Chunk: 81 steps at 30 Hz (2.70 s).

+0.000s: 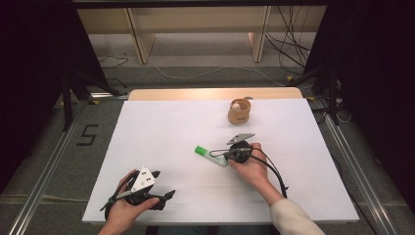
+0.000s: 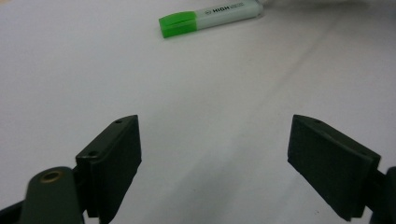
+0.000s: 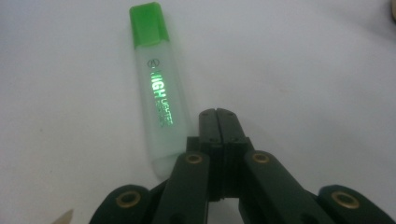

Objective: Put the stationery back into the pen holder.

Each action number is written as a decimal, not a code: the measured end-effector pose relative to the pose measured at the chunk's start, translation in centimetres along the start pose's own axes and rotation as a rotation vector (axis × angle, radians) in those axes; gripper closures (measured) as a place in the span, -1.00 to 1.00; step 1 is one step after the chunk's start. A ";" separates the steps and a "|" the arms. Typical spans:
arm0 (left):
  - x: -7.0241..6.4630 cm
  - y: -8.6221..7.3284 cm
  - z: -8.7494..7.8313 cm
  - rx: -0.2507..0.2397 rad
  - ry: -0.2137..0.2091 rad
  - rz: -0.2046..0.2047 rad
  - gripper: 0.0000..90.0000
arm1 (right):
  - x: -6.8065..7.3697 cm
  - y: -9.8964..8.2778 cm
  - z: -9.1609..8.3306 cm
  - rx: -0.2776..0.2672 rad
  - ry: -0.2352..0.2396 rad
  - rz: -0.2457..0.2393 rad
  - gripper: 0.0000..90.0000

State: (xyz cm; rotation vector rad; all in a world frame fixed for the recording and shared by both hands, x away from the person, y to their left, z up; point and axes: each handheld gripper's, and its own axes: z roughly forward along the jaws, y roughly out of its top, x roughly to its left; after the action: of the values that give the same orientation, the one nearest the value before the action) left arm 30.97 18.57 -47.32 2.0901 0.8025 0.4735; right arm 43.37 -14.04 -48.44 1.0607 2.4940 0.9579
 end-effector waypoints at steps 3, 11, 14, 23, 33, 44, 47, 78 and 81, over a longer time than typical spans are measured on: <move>-0.1 0.0 0.0 0.000 -0.004 -0.003 -0.61 | 0.2 -0.1 -0.1 0.005 0.009 -0.018 1.00; -0.1 0.0 0.1 0.002 -0.003 -0.006 -0.61 | 1.6 -0.2 -0.4 0.032 0.044 -0.054 1.00; -0.1 0.0 0.1 0.002 -0.003 -0.004 -0.61 | 2.1 -0.2 -0.5 0.040 0.052 -0.063 1.00; 0.0 0.0 0.0 0.006 -0.004 0.002 -0.61 | 1.7 1.6 -0.7 0.090 0.060 -0.044 0.75; -0.1 0.0 0.0 0.006 -0.007 -0.001 -0.61 | 1.9 5.3 0.1 0.187 0.078 -0.057 0.41; -0.1 0.0 0.1 0.001 -0.010 -0.004 -0.61 | 2.2 8.2 2.4 0.276 0.098 -0.060 0.31; 0.0 0.0 0.1 0.003 -0.011 -0.003 -0.61 | 2.3 8.6 2.8 0.299 0.106 -0.051 0.31; -0.1 0.1 0.1 0.001 -0.018 -0.001 -0.61 | 3.9 10.4 5.9 0.468 0.080 -0.067 0.23; -0.1 0.1 0.1 0.001 -0.019 -0.002 -0.61 | 4.0 10.5 6.1 0.474 0.078 -0.074 0.23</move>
State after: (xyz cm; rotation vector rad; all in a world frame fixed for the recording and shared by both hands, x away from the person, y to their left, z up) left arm 31.00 18.42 -47.34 2.0917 0.7939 0.4518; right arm 49.14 -2.96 -45.97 1.0597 2.8828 0.3972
